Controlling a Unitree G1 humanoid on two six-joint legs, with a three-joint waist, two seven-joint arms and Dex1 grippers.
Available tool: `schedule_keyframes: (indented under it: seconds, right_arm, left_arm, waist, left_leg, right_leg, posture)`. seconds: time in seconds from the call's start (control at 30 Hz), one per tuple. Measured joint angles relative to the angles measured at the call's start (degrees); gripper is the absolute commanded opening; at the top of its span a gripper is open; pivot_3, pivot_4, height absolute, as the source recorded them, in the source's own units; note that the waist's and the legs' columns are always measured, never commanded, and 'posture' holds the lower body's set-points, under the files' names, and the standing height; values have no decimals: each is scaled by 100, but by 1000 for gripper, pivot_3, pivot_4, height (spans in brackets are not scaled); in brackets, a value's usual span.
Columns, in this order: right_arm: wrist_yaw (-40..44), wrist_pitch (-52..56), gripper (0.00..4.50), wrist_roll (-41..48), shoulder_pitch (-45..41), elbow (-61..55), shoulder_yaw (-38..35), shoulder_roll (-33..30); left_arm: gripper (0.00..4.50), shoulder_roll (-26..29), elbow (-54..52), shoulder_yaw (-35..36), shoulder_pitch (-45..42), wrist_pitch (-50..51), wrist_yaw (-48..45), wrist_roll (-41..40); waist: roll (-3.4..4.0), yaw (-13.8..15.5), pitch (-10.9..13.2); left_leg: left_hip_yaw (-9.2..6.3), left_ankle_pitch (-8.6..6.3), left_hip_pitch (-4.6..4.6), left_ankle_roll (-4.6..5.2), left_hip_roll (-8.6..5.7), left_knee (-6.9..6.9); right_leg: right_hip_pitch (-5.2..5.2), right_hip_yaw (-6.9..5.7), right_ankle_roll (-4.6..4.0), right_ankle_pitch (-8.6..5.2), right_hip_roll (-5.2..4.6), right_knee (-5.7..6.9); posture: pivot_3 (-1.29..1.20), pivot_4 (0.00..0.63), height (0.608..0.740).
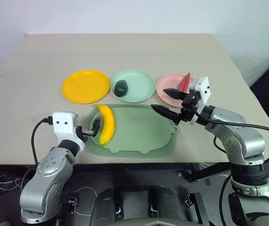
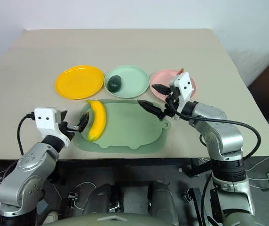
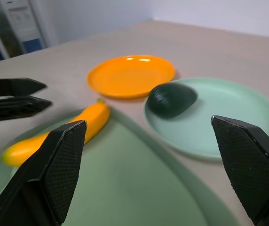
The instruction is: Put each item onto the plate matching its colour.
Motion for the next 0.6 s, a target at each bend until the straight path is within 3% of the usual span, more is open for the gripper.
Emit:
schedule_keyframes:
  seconds: [0.6]
  right_arm:
    - [1, -495, 4487, 9, 689, -395, 100, -216]
  left_arm:
    - [4500, -226, 320, -342, -1243, 841, -137, -64]
  waist:
    - [-2, 141, 0]
  left_leg:
    - [-4, 0, 0, 0, -2, 4]
  right_leg:
    - [6, -4, -1, 0, -1, -1]
  posture:
    - [0, 150, 695]
